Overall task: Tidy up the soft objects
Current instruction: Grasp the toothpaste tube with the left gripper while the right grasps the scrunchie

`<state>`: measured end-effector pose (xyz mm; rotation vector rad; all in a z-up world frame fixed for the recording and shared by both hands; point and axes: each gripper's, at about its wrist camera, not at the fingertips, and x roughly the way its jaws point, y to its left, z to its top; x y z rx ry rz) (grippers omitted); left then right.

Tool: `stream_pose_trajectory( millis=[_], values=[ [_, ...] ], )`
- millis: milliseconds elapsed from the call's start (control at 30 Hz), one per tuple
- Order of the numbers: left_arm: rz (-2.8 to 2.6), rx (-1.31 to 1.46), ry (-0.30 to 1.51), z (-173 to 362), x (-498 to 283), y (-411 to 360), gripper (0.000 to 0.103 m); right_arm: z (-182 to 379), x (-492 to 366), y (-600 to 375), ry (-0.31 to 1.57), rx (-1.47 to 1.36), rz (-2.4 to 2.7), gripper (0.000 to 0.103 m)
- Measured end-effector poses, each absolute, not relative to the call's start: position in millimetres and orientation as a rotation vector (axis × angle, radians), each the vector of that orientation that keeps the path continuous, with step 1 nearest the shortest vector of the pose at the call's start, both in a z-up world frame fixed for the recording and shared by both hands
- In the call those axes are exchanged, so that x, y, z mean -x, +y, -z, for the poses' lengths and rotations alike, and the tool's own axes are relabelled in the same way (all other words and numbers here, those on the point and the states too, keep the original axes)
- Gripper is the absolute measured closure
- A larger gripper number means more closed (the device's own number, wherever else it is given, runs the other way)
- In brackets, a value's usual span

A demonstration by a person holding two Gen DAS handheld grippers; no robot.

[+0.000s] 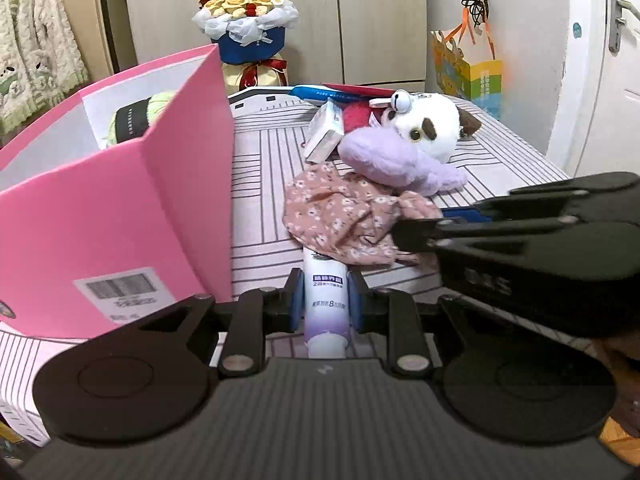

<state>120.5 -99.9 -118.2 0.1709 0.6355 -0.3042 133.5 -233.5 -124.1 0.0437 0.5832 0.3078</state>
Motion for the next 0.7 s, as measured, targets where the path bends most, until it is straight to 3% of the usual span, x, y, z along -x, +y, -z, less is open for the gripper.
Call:
stream_pose_trajectory(
  millis=[700],
  values=[
    [0.394, -0.074, 0.635, 83.7, -82.4, -38.0, 0.081, 84.8, -60.7, -232.0, 0.494, 0.067, -0.275, 0.089]
  ],
)
